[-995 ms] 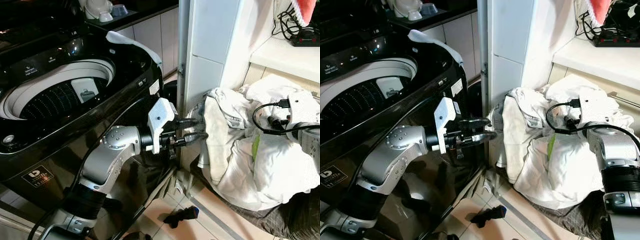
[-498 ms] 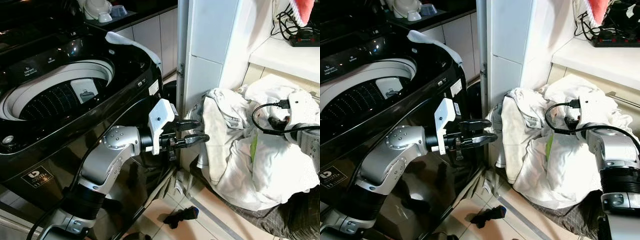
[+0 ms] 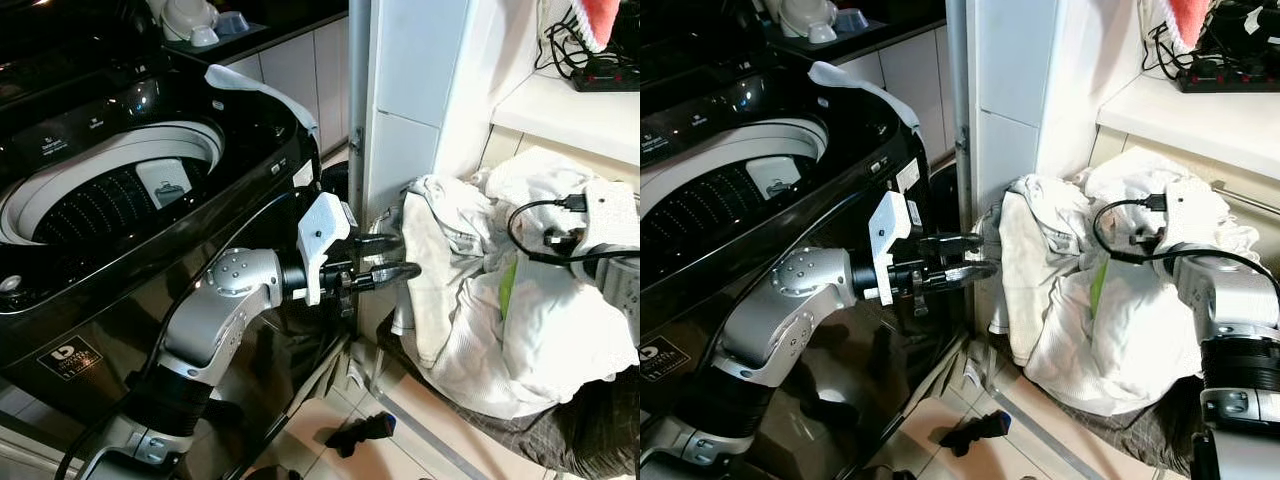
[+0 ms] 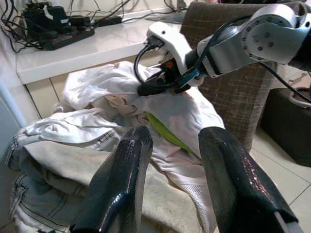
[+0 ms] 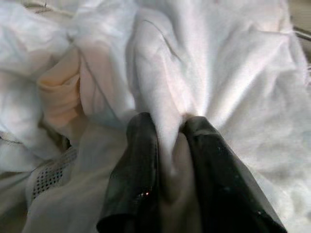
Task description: Clothes washing
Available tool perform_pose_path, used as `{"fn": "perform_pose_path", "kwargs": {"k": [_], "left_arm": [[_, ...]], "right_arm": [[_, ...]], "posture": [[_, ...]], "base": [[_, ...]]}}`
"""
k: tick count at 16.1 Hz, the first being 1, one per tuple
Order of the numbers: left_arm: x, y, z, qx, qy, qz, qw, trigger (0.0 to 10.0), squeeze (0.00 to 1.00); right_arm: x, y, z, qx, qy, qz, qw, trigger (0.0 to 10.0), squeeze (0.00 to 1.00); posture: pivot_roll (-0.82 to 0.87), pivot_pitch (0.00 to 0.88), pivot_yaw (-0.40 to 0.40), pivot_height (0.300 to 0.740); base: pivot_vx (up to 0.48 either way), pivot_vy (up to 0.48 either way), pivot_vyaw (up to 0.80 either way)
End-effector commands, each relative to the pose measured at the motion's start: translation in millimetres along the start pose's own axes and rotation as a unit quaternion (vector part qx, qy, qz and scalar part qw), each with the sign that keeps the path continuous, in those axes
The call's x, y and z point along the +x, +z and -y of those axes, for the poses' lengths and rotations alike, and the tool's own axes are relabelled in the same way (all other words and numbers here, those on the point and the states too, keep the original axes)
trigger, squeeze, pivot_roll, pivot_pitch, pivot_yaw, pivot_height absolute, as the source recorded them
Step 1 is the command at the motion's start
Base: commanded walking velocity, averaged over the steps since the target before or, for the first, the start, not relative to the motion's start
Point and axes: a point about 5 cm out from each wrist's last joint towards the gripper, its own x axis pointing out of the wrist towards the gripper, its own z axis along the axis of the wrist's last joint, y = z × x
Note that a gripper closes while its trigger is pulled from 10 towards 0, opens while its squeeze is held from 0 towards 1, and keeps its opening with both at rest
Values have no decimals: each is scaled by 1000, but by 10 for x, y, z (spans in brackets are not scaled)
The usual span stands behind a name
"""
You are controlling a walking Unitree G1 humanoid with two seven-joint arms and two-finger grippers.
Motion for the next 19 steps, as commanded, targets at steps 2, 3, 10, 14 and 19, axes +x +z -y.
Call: {"fn": "perform_pose_path", "kwargs": {"k": [2, 3, 10, 14, 19], "left_arm": [[-24, 50, -69, 10, 15, 2, 1000, 10000, 0], [-25, 46, -72, 10, 19, 3, 1000, 10000, 0], [-50, 171, -148, 23, 57, 32, 998, 10000, 0], [-45, 284, -244, 23, 101, 56, 993, 10000, 0], [-45, 284, -244, 23, 101, 56, 993, 10000, 0]], "right_arm": [[-15, 16, 6, 13, -2, 7, 1000, 0, 0], [-22, 19, 6, 23, -3, 12, 1000, 0, 0], [-475, 767, 164, 36, -9, 151, 988, 0, 0], [-726, 1145, 140, 56, 23, 235, 970, 0, 0], [-726, 1145, 140, 56, 23, 235, 970, 0, 0]], "posture": [[-106, 0, 101, 740], [-106, 0, 105, 740], [-100, 0, 103, 740], [-108, 0, 109, 740], [-108, 0, 109, 740]], "base": [[0, 0, 0], [0, 0, 0], [0, 0, 0], [0, 0, 0], [0, 0, 0]]}}
